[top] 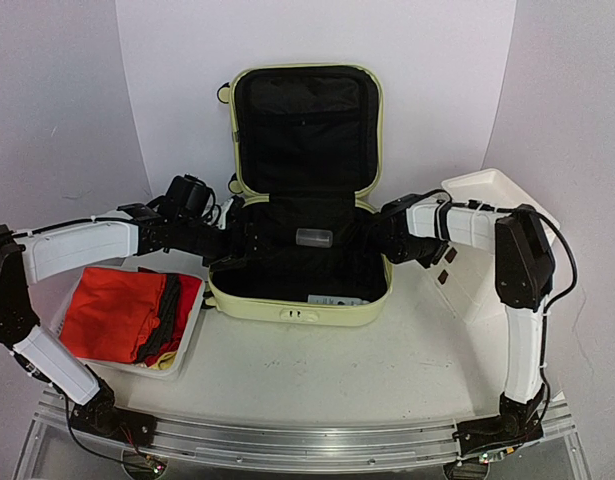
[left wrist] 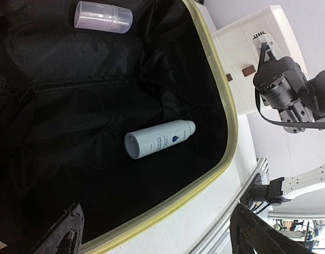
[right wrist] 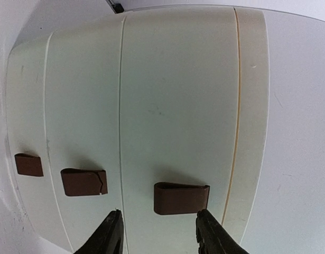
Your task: Open, take out, and arrange the luggage
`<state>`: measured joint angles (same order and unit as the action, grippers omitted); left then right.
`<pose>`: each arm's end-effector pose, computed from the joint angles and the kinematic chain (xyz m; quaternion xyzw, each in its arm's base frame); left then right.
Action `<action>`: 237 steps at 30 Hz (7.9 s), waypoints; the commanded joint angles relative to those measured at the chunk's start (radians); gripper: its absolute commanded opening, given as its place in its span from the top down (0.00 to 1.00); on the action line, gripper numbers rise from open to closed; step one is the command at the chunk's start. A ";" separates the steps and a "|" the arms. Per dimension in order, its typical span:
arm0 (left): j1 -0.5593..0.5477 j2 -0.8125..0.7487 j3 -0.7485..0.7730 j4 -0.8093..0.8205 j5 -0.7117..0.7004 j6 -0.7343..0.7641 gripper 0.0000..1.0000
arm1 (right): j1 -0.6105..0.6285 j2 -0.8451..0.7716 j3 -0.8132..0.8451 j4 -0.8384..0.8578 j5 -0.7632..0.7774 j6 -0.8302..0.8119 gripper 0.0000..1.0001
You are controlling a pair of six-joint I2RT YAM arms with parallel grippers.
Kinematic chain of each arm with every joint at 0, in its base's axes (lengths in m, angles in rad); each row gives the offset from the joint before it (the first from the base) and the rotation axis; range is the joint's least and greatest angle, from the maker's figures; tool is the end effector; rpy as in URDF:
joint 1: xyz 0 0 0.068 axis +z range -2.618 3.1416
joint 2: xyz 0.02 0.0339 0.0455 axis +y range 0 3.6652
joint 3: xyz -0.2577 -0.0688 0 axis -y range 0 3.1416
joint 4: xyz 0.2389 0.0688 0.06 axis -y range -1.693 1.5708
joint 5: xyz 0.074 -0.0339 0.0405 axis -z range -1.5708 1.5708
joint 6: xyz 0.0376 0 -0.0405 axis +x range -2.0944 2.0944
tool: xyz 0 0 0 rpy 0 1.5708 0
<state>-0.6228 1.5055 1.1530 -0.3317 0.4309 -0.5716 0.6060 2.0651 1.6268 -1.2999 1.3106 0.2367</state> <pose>0.2604 -0.2064 0.2761 0.1143 0.8798 -0.3953 0.2379 0.3249 0.1809 0.2108 -0.1951 0.7673 -0.5813 0.1879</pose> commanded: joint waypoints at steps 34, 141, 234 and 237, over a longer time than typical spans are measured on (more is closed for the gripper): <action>0.001 -0.040 -0.006 0.028 -0.005 0.032 0.02 | 0.040 0.162 0.194 -0.354 0.155 0.414 1.00; -0.085 0.007 0.079 -0.160 -0.205 0.187 0.02 | -0.055 -0.560 -0.113 0.623 -0.784 -0.125 0.68; -0.075 0.834 0.947 -0.593 0.263 0.176 0.06 | 0.010 -0.099 0.223 0.297 -1.648 -0.043 0.13; -0.108 0.891 1.001 -0.591 0.247 0.157 0.06 | 0.009 -0.150 0.192 0.298 -1.622 -0.063 0.13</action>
<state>-0.6670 2.3695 2.0502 -0.9207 0.6769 -0.4305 0.6079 1.9949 1.7893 -0.9710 -0.3450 0.2325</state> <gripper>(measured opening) 0.940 0.874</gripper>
